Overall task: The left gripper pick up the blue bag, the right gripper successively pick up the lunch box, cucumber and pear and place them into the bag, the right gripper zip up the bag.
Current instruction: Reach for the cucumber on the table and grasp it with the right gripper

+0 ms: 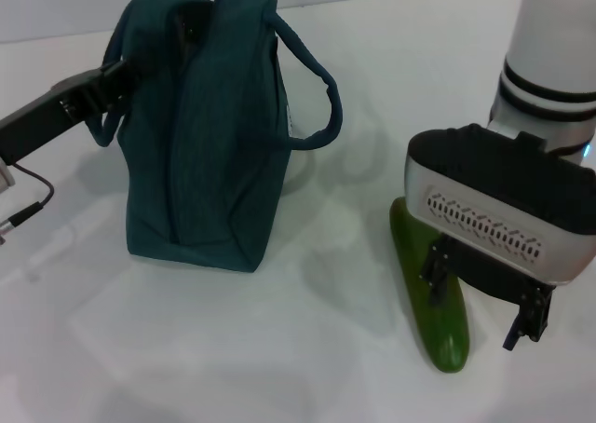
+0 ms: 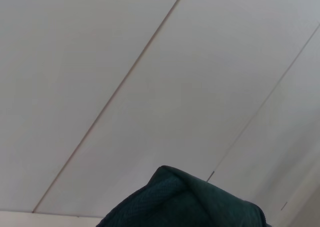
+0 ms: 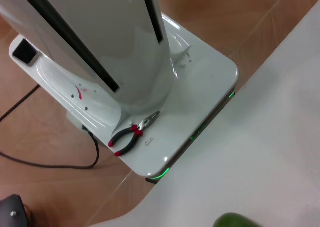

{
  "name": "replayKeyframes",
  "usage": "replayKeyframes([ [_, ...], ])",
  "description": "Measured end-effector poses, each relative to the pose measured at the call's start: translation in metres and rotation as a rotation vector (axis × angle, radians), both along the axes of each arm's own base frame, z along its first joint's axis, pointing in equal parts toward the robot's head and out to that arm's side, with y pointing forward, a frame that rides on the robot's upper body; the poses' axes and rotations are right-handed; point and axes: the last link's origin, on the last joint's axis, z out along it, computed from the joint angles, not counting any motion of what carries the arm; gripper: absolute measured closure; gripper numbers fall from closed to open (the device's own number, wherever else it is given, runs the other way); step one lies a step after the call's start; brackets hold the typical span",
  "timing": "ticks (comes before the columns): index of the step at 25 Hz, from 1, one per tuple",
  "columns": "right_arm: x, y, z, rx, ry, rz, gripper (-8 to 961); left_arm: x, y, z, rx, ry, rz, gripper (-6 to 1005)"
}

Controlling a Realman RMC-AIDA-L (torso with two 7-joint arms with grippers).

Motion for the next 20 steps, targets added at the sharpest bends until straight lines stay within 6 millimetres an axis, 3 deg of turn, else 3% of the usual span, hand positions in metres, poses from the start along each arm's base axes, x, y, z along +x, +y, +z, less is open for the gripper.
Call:
replayKeyframes([
  [6, 0.003, 0.000, -0.007, -0.006, -0.023, 0.057, 79, -0.002, -0.001, 0.000, -0.001, 0.000, 0.006, 938],
  [20, 0.004, 0.002, -0.029, 0.020, -0.091, 0.228, 82, -0.007, -0.005, -0.002, -0.013, 0.019, 0.011, 940],
])
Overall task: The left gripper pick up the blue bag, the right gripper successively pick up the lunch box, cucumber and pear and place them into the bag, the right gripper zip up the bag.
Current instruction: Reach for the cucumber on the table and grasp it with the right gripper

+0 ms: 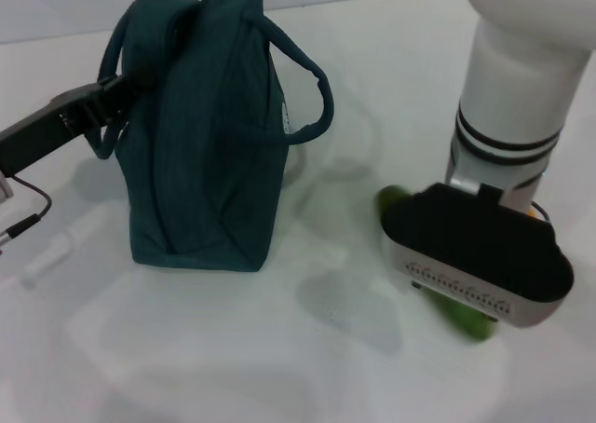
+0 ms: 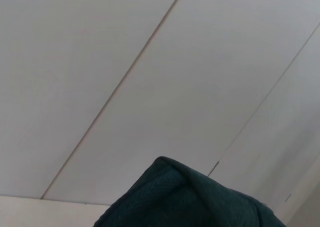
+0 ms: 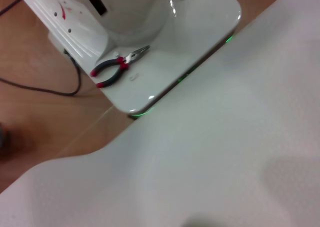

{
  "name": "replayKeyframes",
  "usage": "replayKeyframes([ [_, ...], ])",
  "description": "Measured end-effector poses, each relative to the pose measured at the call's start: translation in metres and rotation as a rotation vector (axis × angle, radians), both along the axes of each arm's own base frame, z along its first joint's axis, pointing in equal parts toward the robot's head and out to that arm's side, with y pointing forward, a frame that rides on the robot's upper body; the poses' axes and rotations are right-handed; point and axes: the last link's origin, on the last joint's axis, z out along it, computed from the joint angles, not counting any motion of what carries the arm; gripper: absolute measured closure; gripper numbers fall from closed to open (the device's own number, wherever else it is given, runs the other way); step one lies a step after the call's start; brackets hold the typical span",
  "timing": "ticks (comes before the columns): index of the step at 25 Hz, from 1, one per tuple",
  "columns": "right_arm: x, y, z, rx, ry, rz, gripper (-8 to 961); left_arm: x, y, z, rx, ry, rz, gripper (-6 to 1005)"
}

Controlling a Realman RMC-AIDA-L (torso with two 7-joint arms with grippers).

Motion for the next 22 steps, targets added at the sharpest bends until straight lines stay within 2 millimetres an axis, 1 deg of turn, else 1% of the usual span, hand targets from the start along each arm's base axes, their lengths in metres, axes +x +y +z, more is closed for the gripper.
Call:
replayKeyframes([
  [10, -0.008, -0.002, -0.005, -0.003, 0.025, 0.058, 86, 0.000, 0.000, 0.001, 0.002, 0.005, -0.003, 940],
  [16, -0.018, 0.000, 0.000, 0.012, 0.106, 0.050, 92, -0.002, 0.000, 0.002, 0.001, 0.007, 0.000, 940],
  [22, -0.015, -0.001, 0.001, 0.015, 0.116, 0.041, 98, -0.002, 0.000, 0.004, 0.002, 0.008, 0.002, 940],
])
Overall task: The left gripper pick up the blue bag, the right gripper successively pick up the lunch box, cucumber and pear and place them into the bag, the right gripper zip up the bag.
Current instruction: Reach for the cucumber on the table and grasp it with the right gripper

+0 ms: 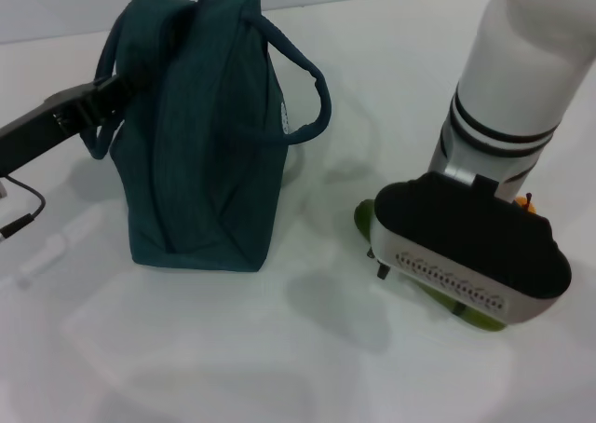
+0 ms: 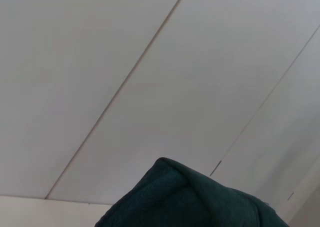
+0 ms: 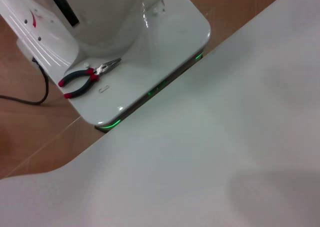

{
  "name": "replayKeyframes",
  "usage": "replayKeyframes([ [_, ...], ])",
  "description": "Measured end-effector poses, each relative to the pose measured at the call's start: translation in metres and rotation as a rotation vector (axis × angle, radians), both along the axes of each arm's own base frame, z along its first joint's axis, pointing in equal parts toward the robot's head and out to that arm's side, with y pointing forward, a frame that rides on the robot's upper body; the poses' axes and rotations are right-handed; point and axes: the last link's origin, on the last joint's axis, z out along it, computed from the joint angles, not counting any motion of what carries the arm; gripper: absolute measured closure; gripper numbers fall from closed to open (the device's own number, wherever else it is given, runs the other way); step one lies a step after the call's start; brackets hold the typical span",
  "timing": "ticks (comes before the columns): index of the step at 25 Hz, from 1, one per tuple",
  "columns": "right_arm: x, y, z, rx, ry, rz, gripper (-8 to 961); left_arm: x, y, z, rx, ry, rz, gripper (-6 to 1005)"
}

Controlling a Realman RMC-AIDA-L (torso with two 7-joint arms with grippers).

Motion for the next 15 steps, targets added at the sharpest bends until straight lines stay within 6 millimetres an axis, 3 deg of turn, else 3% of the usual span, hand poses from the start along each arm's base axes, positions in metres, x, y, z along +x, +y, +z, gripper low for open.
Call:
replayKeyframes([
  [7, -0.006, 0.012, 0.014, 0.083, 0.180, -0.094, 106, 0.001, 0.001, 0.001, 0.005, 0.003, -0.006, 940],
  [15, -0.013, 0.021, 0.039, 0.222, 0.413, -0.390, 114, 0.000, -0.001, 0.001, 0.033, 0.030, -0.037, 939],
])
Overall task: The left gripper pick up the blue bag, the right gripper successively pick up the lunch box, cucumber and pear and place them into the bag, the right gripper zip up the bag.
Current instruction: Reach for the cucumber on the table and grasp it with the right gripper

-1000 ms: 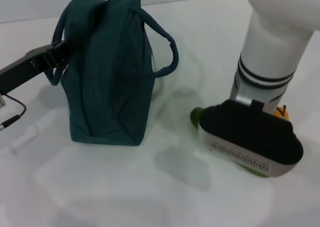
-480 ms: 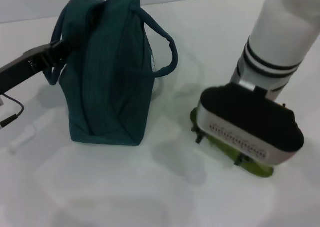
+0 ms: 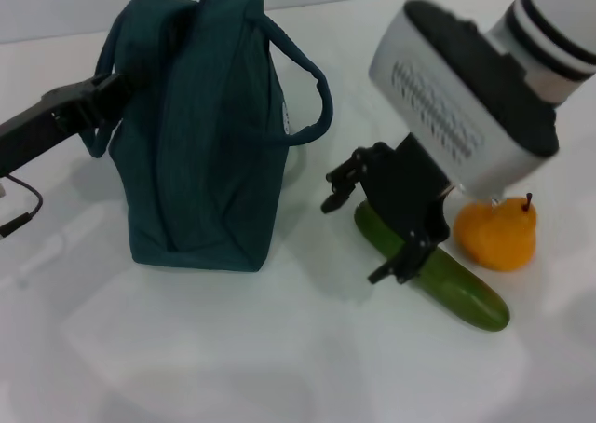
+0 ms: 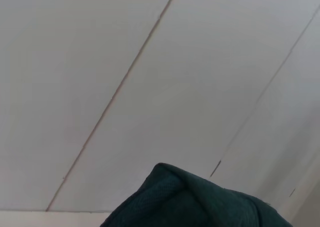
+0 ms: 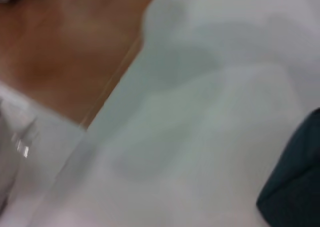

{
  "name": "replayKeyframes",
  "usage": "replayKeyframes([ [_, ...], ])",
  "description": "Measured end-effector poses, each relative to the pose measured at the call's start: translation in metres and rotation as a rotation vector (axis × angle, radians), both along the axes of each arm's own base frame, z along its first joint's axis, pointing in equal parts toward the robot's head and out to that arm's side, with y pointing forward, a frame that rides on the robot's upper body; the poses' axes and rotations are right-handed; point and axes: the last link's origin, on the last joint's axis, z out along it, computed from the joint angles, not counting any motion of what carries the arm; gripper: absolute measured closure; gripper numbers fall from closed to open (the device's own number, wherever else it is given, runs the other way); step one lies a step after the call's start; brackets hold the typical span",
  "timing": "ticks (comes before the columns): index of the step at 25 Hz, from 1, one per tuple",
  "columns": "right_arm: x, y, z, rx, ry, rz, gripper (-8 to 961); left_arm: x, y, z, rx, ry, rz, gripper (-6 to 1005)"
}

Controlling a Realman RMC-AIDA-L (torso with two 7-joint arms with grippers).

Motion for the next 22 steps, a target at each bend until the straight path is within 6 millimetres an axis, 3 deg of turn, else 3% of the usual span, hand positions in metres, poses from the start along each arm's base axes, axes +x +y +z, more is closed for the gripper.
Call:
replayKeyframes([
  [5, -0.004, -0.003, 0.007, 0.099, 0.125, -0.254, 119, -0.003, -0.002, 0.001, 0.035, 0.011, -0.010, 939],
  [12, -0.009, -0.005, 0.002, 0.258, 0.234, -0.616, 126, -0.010, -0.007, 0.015, 0.102, 0.077, -0.050, 939],
  [22, -0.010, -0.004, 0.011, 0.437, 0.160, -0.802, 137, -0.010, -0.011, 0.012, 0.067, 0.138, -0.104, 939],
])
